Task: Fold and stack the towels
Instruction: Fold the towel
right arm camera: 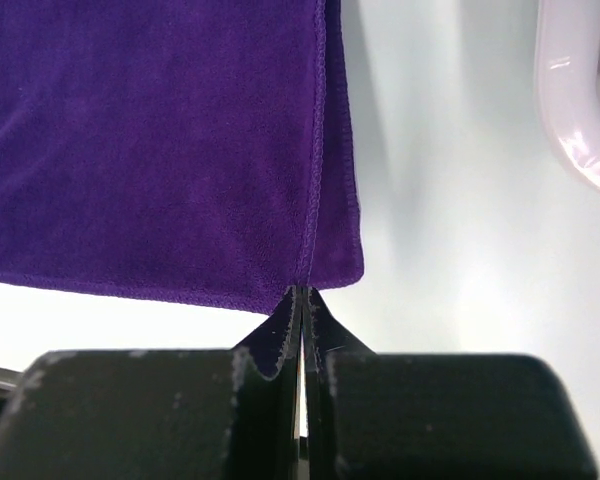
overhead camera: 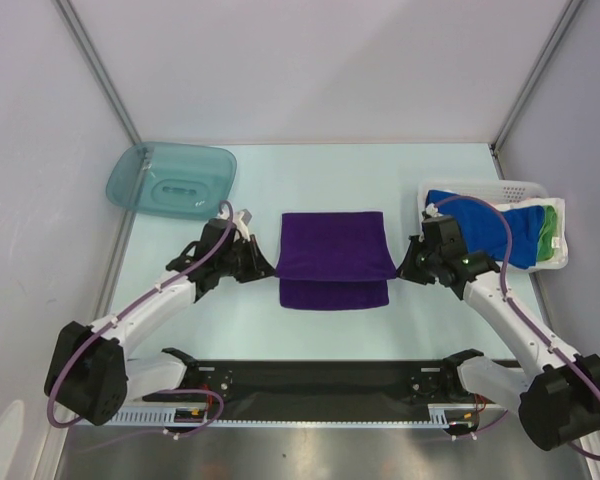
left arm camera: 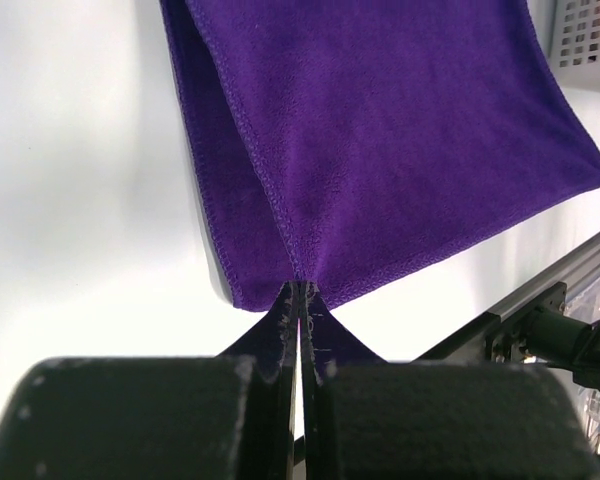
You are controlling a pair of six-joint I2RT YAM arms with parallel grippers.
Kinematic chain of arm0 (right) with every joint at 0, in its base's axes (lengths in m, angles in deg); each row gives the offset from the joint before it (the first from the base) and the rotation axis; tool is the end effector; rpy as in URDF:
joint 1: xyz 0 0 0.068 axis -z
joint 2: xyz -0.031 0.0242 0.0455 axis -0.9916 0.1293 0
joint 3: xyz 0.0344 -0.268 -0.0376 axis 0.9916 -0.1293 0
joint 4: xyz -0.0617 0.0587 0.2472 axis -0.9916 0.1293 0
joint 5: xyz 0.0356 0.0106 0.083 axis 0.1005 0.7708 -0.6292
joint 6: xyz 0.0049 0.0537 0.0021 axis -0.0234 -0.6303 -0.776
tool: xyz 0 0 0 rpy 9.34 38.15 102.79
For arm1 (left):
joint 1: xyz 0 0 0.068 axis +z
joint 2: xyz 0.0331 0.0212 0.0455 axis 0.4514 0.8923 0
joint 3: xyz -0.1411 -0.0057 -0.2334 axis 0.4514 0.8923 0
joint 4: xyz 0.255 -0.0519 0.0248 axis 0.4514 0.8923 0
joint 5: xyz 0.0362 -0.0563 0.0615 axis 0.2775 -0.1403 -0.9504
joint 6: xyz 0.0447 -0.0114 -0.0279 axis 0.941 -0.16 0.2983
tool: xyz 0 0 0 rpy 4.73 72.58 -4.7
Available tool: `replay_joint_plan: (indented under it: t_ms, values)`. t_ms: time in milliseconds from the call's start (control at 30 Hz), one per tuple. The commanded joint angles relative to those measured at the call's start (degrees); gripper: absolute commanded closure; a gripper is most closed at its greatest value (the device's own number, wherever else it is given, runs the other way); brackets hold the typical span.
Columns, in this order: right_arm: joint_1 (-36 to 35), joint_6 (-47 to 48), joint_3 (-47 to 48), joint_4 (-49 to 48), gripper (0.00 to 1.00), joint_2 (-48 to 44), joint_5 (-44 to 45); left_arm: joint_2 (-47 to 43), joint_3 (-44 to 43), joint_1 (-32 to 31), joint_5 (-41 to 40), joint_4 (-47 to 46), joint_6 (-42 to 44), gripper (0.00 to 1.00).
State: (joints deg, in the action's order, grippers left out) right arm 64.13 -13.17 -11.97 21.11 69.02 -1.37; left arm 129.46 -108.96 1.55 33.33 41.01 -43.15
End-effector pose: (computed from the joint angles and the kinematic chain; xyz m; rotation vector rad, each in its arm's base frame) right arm 0.2002 0.0698 0.2479 0.1942 2.5071 0.4519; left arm 0.2129 -0.1121 0.2182 -0.0808 2.4560 -0.8553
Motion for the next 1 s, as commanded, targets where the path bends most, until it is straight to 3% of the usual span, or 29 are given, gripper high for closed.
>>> replay_joint_plan:
  t_ms: [0, 800, 967]
  values:
    - [-0.4, -1.0, 2.0, 1.0, 1.0, -1.9, 1.4, -2.0, -1.0, -0.5, 0.6, 0.9, 0.8, 1.0]
    - [-2.6, -5.0, -10.8, -7.9, 1.0, 1.6, 0.1, 7.7, 8.1, -4.3, 2.8, -8.8, -1.1, 1.0]
    - [-3.2, -5.5, -12.3, -9.0, 1.0, 2.6, 0.2, 9.3, 8.8, -4.6, 3.0, -10.0, -1.1, 0.95]
